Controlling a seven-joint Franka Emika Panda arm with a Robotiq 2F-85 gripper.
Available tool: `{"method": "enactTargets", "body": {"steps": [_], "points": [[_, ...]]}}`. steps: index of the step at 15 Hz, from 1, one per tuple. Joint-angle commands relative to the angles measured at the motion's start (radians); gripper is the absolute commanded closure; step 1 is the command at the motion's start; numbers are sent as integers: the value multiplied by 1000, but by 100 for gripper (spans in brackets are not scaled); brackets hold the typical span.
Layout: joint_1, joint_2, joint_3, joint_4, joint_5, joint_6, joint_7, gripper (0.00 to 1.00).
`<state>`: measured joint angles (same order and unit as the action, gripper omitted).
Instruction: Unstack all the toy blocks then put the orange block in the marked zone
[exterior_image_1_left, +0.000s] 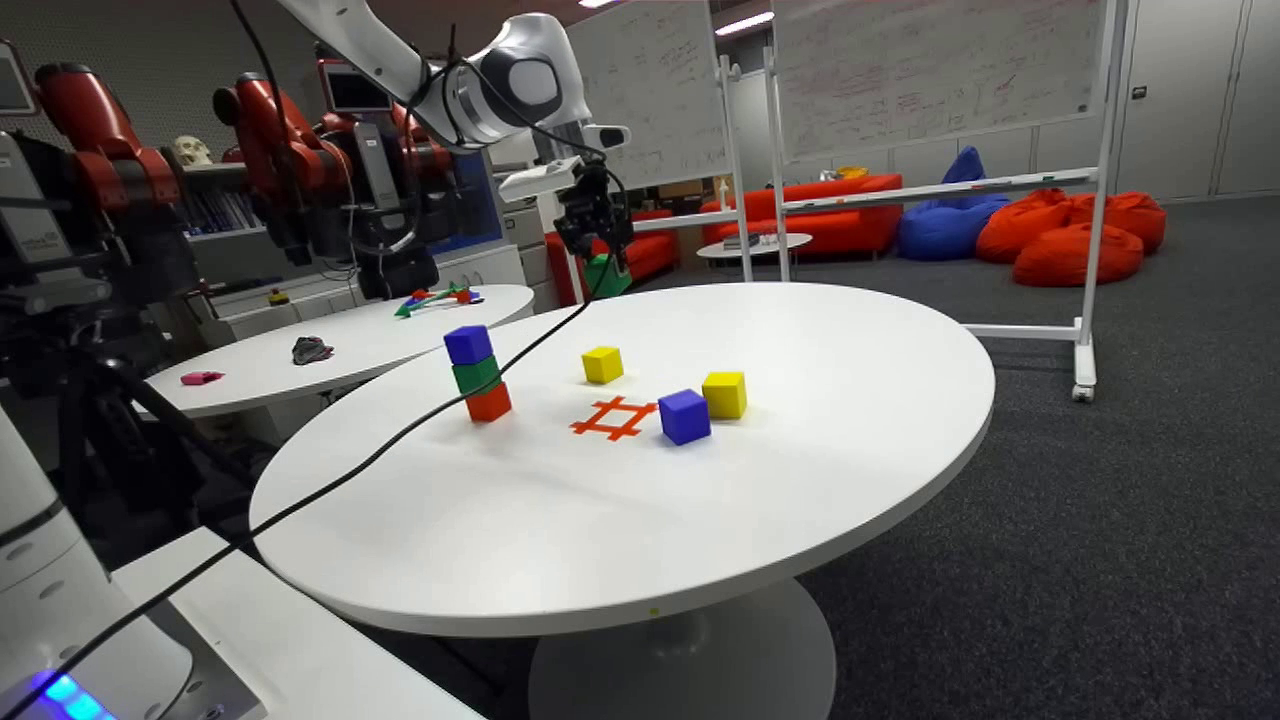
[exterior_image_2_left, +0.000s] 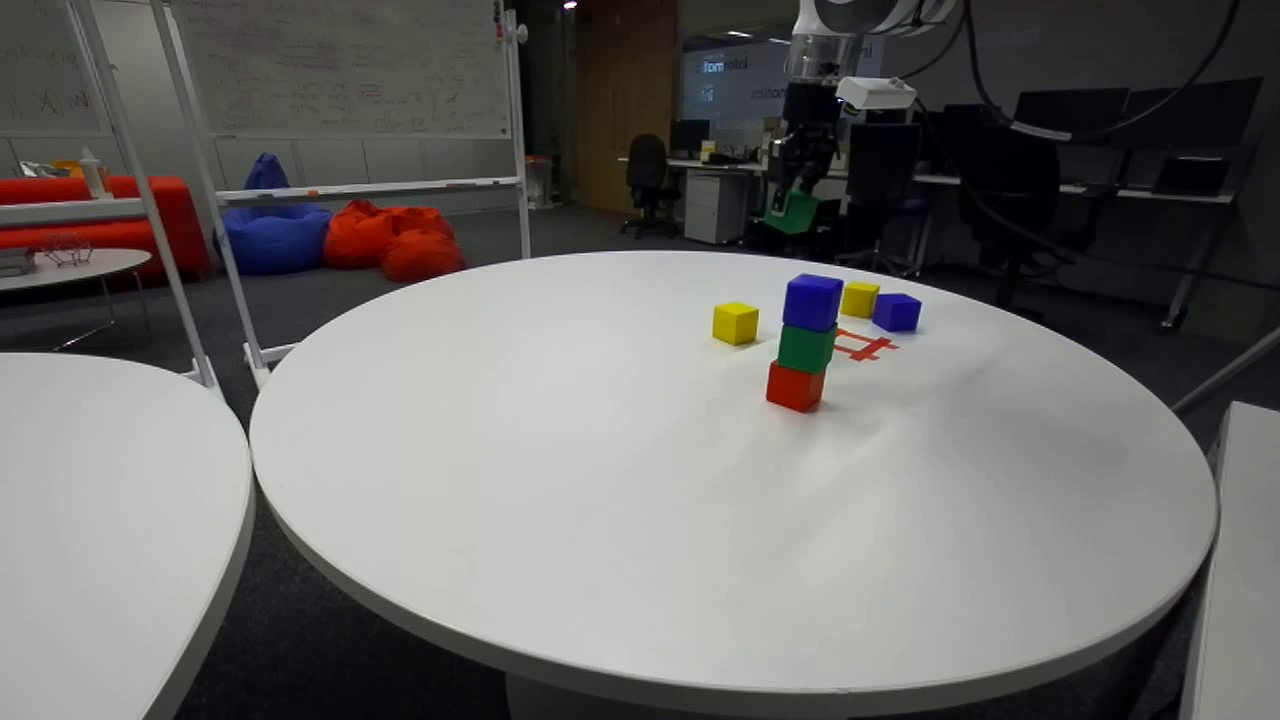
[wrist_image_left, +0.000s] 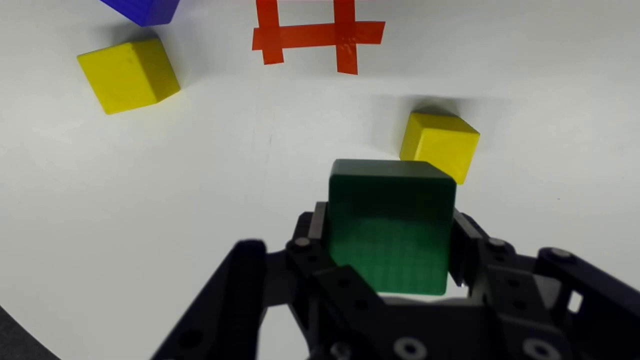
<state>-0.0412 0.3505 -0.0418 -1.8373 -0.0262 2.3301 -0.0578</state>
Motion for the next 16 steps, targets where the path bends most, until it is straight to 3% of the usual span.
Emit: {"method": "enactTargets", "body": {"steps": [1, 16], "points": [[-24, 92, 8, 98, 17, -56, -40, 69], [-61, 385, 9, 436, 20, -267, -34, 69]]}}
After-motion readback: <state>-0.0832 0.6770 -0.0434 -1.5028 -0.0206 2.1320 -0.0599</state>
